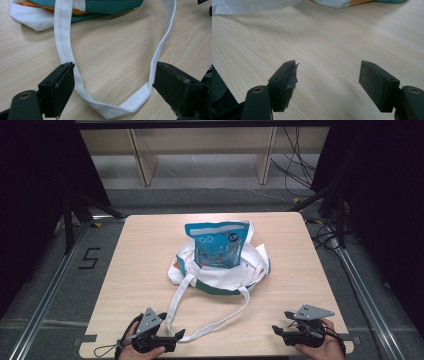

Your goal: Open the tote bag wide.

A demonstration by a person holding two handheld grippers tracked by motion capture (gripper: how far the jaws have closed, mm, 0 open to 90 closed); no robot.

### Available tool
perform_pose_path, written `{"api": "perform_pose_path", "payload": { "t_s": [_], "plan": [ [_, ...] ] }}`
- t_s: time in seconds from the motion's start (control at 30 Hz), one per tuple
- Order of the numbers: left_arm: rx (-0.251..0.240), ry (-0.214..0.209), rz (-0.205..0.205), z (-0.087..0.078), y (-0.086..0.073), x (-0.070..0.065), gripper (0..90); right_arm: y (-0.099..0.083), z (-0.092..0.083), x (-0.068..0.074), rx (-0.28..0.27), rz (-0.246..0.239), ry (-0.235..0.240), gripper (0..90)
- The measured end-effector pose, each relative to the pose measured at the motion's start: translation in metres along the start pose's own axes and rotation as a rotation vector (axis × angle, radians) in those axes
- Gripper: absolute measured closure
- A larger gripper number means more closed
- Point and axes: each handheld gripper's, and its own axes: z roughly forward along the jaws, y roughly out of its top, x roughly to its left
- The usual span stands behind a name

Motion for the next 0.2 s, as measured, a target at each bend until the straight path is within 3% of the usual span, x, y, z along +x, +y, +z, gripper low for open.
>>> {"api": "perform_pose_path", "payload": {
  "t_s": [0.13,0.2],
  "plan": [
    [-0.004,-0.038,-0.074,0.0004,-0.0009,0.0008,15.8,-0.0001,0.0003,0.0003,0.005,-0.005,-0.005,31.0],
    [0.000,-0.023,-0.070,-0.0001,-0.0011,0.0020,15.8,0.0001,0.0004,-0.0005,0.015,-0.001,0.017,31.0]
  ]
}}
